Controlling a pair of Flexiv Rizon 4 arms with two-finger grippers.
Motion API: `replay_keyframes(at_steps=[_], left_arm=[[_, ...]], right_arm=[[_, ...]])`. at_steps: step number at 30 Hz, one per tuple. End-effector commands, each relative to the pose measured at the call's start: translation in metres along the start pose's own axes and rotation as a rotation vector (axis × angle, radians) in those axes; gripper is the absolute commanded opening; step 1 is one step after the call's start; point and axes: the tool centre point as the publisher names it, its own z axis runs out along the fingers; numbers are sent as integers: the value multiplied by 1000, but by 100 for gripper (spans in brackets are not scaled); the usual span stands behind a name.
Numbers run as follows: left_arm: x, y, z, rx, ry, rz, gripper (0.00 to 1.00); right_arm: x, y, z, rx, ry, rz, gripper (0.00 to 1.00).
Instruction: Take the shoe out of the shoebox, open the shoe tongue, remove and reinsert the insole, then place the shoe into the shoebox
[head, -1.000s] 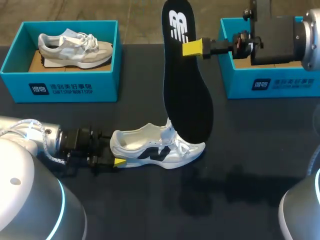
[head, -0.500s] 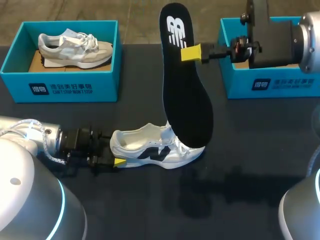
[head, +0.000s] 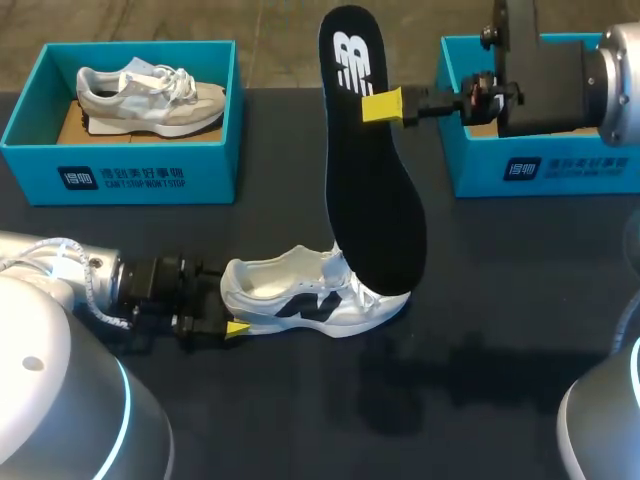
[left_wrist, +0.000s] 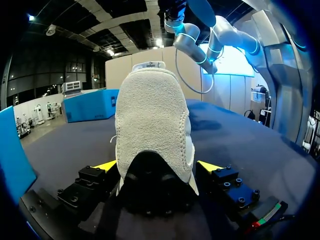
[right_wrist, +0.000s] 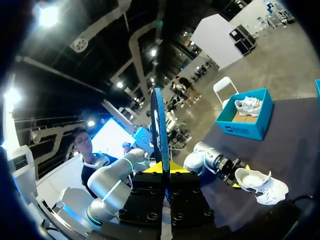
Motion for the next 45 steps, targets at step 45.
replay_keyframes(at_steps=[45], left_arm=[[-4, -56, -63, -640, 104, -164, 100]], right_arm=[[-1, 3, 5, 3, 0, 2, 0]])
